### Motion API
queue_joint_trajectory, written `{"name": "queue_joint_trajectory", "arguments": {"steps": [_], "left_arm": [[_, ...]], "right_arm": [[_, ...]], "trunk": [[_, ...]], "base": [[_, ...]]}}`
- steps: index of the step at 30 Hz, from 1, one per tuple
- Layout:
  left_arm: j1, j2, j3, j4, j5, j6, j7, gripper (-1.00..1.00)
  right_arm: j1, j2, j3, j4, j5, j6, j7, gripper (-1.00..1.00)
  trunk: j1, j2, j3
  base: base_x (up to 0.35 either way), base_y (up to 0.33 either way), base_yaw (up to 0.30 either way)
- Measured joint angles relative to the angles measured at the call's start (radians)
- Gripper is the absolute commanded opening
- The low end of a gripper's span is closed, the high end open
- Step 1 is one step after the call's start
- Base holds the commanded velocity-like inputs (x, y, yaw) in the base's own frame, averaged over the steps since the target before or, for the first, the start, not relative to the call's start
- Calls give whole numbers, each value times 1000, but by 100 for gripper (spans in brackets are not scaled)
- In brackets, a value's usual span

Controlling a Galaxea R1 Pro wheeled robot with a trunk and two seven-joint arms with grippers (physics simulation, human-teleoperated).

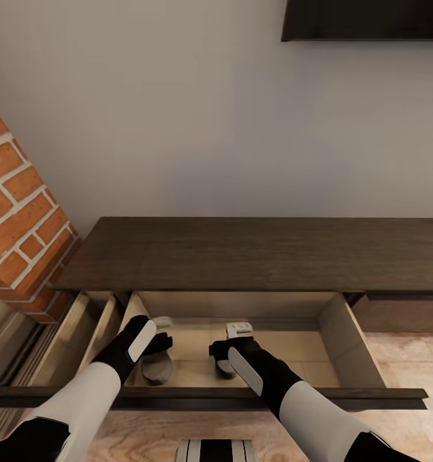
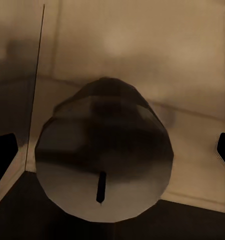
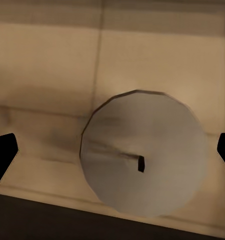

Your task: Place each of the two pumpkins and all three candles from the living room inside a cabinet in the living room (use any cabinet), then make sure every cabinet is closed, and position the cauldron so it is next to a table in the living room.

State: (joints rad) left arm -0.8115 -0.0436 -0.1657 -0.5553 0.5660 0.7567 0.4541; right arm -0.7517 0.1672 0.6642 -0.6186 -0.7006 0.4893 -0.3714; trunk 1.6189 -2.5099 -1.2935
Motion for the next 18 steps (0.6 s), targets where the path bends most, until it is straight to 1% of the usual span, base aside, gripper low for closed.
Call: {"name": "queue_joint_trajectory", "arguments": {"steps": [14, 16, 18], "left_arm": [[0, 1, 3, 1, 0, 2, 0, 100], [0, 1, 2, 2, 0, 3, 0, 100], [0, 1, 2, 2, 0, 3, 0, 100]], "right_arm": [[0, 0, 0, 0, 0, 3, 0, 100], [0, 0, 0, 0, 0, 3, 0, 100], [0, 0, 0, 0, 0, 3, 0, 100]], "trunk": [[-6, 3, 54], [-7, 4, 62], [-8, 4, 70]], "base": [[0, 0, 0], [-94, 0, 0], [-249, 0, 0]]}}
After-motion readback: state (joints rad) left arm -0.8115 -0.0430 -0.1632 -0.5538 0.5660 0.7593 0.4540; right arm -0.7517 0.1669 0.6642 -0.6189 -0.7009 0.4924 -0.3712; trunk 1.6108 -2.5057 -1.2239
